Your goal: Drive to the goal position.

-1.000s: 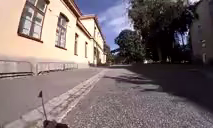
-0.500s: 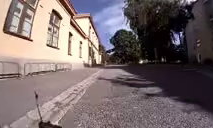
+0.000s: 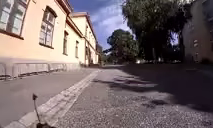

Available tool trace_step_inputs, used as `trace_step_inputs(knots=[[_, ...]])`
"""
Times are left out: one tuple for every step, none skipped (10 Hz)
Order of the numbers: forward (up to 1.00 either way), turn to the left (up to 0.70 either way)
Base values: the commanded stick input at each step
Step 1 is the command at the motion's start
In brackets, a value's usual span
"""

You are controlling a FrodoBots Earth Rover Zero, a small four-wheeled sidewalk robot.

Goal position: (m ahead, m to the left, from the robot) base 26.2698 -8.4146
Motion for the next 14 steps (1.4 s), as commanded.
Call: trace_step_inputs(knots=[[0.7, 0.0], [0.7, 0.0], [0.7, 0.0], [0.7, 0.0], [0.7, 0.0], [0.7, 0.0], [0.7, 0.0], [0.7, 0.0], [0.7, 0.0], [0.7, 0.0], [0.7, 0.0], [0.7, 0.0], [0.7, 0.0], [0.7, 0.0]])
